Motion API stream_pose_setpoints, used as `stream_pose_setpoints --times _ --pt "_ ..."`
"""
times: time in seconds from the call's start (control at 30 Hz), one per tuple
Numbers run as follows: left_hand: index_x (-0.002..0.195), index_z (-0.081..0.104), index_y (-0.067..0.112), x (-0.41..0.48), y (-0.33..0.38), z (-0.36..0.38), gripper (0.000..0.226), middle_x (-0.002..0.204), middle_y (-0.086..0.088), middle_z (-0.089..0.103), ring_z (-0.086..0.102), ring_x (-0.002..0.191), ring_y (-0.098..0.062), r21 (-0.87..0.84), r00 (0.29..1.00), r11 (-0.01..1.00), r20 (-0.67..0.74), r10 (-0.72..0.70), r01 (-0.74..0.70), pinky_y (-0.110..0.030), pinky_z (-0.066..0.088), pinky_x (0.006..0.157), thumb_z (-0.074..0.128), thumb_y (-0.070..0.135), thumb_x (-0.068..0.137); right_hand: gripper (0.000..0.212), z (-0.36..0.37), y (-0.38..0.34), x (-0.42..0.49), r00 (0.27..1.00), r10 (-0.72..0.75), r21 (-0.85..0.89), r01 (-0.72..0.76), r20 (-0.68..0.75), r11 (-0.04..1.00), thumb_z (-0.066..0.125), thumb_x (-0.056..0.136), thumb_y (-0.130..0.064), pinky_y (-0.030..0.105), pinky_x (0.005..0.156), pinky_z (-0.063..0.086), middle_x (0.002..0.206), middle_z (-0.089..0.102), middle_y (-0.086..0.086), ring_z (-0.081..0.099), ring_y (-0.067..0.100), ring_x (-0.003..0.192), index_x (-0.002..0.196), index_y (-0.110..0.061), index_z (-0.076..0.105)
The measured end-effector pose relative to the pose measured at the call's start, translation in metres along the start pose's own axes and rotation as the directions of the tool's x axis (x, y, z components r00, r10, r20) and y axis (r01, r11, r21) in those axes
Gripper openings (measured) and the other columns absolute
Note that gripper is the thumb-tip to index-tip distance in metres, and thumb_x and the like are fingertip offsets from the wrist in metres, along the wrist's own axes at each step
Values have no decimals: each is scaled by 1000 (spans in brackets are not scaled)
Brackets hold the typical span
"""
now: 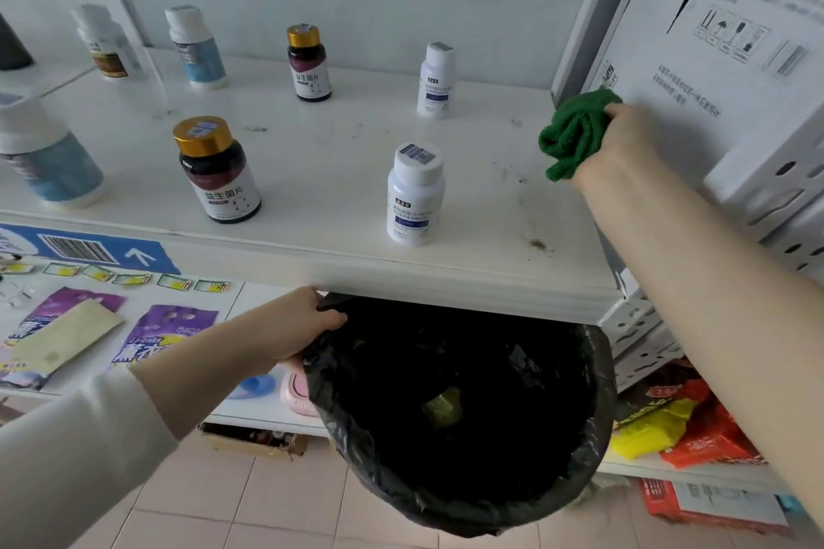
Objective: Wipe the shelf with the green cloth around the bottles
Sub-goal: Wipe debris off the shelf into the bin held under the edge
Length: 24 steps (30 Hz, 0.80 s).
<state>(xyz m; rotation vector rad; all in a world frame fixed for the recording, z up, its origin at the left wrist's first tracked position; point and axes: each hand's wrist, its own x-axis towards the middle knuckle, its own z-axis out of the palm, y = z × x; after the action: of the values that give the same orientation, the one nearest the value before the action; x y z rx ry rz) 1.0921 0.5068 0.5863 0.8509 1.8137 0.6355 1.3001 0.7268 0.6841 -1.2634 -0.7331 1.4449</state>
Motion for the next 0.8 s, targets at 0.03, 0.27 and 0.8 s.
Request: stream_pose_setpoints --times 0.03,0.27,0.8 --pt "107 56 4 0 0 0 18 103 -24 66 66 86 -35 -6 1000 1000 4 0 0 -34 55 65 48 12 92 17 5 -1 5 1000 4 -48 -5 -29 999 42 90 -14 19 32 43 72 48 7 46 19 46 82 -5 54" --pt "113 54 5 0 -3 -4 24 98 -16 66 65 76 -23 -44 1000 999 19 1 0 -25 53 54 52 16 91 38 32 8 41 933 -317 -394 230 -171 890 33 94 -9 22 76 38 105 54 -1 47 13 89 128 -12 49" --pt "110 49 18 4 -8 -3 21 97 0 64 62 86 -9 -69 999 997 -34 -21 19 -19 48 60 54 21 89 50 49 15 116 892 -188 -855 448 410 260 41 93 -11 23 77 40 150 33 2 47 28 119 141 -28 37"
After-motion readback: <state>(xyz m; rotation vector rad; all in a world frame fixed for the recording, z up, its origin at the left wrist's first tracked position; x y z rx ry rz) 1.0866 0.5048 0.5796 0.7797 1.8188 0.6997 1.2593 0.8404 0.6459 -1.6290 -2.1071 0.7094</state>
